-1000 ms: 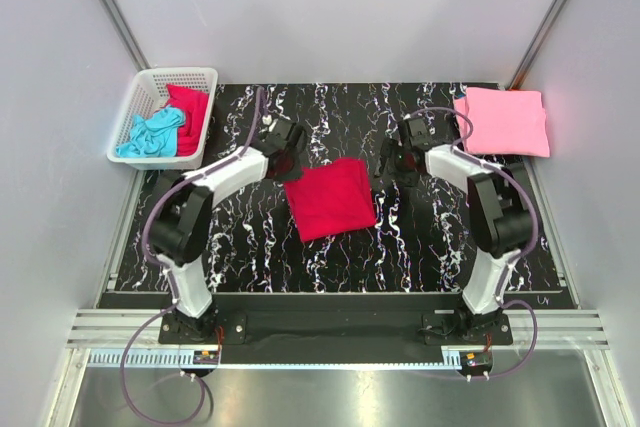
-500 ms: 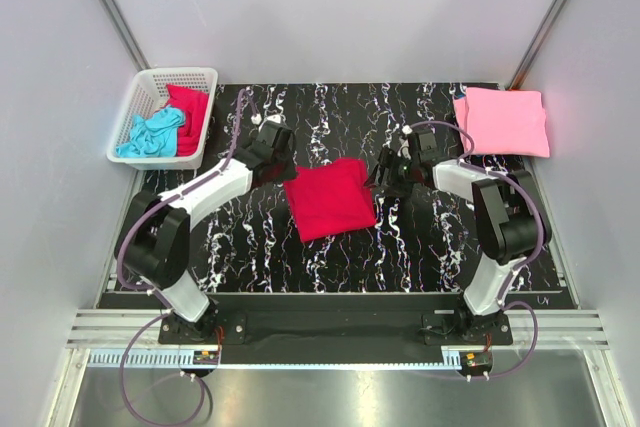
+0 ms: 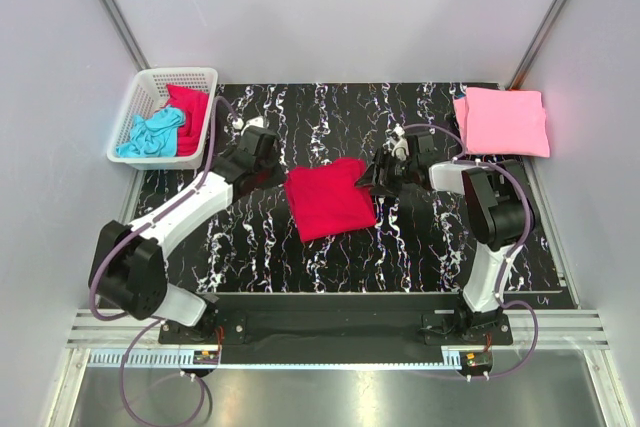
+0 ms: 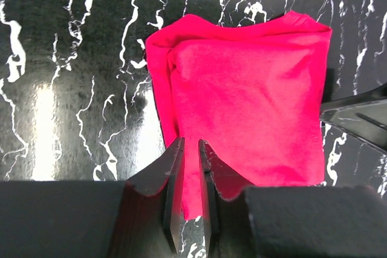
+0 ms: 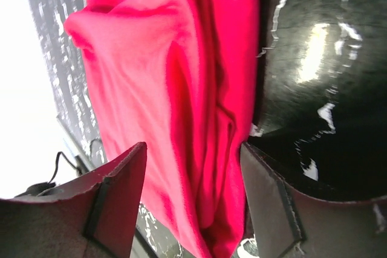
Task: Fold and stack the t-shirts
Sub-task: Fold the tshirt, then neatly place the folded tshirt to the corner
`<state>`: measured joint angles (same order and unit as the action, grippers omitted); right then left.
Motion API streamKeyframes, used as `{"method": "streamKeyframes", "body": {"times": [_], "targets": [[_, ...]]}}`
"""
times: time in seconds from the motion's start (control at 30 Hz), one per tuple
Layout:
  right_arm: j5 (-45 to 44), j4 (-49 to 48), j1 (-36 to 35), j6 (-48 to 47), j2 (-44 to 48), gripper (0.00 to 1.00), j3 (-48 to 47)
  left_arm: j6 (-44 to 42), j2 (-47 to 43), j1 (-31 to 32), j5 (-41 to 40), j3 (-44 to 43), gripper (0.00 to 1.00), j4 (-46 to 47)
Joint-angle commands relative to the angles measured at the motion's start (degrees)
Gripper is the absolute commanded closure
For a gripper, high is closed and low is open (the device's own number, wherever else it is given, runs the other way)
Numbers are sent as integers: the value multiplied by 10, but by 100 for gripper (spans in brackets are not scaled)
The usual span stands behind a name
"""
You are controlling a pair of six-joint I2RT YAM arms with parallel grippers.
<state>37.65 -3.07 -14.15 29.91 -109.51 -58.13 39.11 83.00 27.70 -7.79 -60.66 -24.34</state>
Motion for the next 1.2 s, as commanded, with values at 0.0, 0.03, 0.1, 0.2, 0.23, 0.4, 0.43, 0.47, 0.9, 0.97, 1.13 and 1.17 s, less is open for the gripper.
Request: {"method": "streamKeyframes", "body": {"times": [0.0, 0.03, 0.1, 0.2, 0.23, 0.4, 0.43, 0.47, 0.9, 0.97, 1.13, 1.17], "targets": [[36, -20, 1, -1, -22, 31, 12, 18, -30, -5, -6, 12, 80, -4], [38, -19, 1, -3, -25, 32, 13, 18, -33, -5, -5, 14, 80, -5], [58, -25, 1, -4, -34, 35, 17, 18, -35, -6, -5, 15, 79, -8], [79, -26, 1, -6, -44, 39, 17, 18, -35, -8, -3, 12, 79, -12], [84, -26, 1, -5, -52, 42, 16, 18, -35, -9, -2, 12, 79, -12], [122, -24, 0, -6, -71, 47, 3, 16, -37, -12, -5, 12, 79, -16], [127, -23, 1, -7, -76, 48, 0, 15, -38, -12, -5, 12, 79, -17], [133, -18, 1, -10, -77, 48, -5, 14, -40, -13, -6, 12, 79, -18], [169, 26, 0, -45, -103, 61, -38, 5, -53, -31, -11, 19, 79, -25], [168, 44, 0, -47, -105, 82, -45, 4, -55, -32, -10, 19, 79, -26], [145, 57, -1, -50, -102, 100, -51, 4, -58, -34, -8, 20, 79, -26], [135, 61, 1, -53, -100, 100, -52, 3, -58, -34, -8, 21, 79, -26]]}}
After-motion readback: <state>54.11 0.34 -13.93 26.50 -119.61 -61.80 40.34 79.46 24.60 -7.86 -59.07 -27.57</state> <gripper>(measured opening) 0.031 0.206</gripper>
